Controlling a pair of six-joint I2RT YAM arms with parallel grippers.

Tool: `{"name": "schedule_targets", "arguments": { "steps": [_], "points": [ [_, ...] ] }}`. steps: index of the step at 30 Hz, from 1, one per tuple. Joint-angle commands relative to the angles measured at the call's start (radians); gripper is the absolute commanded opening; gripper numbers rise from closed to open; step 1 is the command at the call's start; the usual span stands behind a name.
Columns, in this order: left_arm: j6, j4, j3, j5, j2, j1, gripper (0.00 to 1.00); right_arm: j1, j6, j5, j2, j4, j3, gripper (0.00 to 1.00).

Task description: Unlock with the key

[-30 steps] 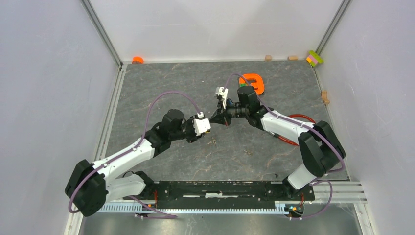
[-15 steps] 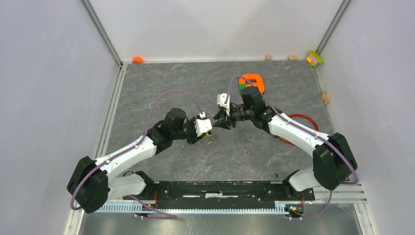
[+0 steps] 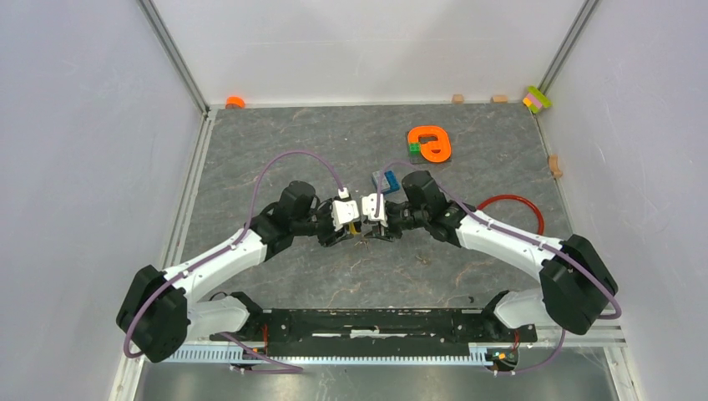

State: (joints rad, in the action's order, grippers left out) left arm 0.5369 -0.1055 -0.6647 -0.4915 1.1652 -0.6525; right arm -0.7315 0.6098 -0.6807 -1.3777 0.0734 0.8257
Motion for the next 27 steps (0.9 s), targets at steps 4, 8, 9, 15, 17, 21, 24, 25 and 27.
{"name": "schedule_targets", "arguments": {
  "steps": [4,8,9,15,17,21,24,25,27],
  "points": [
    [-0.032,0.034,-0.052,-0.07,-0.002,0.004,0.02,-0.028,-0.002,0.119,0.054,-0.129,-0.023,0.46],
    [-0.03,0.03,-0.051,-0.077,0.0,0.004,0.02,-0.028,-0.002,0.117,0.058,-0.115,-0.011,0.54],
    [-0.03,0.031,-0.052,-0.079,0.001,0.004,0.02,-0.029,-0.002,0.111,0.057,-0.112,-0.009,0.55],
    [-0.049,0.136,-0.011,0.026,-0.014,0.004,0.02,-0.029,-0.123,0.042,0.022,-0.129,0.007,0.57],
    [-0.028,0.194,0.027,0.089,-0.029,0.002,0.02,-0.014,-0.255,0.054,0.029,-0.23,-0.036,0.58],
    [0.009,0.291,0.082,0.181,-0.067,-0.001,0.02,0.077,-0.556,-0.012,0.008,-0.406,-0.073,0.61],
    [0.036,0.326,0.106,0.221,-0.084,-0.012,0.02,0.132,-0.72,-0.079,-0.026,-0.503,-0.069,0.63],
    [0.048,0.337,0.116,0.23,-0.089,-0.016,0.02,0.145,-0.764,-0.091,-0.038,-0.522,-0.067,0.64],
    [0.07,0.348,0.124,0.252,-0.091,-0.03,0.02,0.156,-0.824,-0.126,-0.069,-0.554,-0.056,0.64]
  ]
}}
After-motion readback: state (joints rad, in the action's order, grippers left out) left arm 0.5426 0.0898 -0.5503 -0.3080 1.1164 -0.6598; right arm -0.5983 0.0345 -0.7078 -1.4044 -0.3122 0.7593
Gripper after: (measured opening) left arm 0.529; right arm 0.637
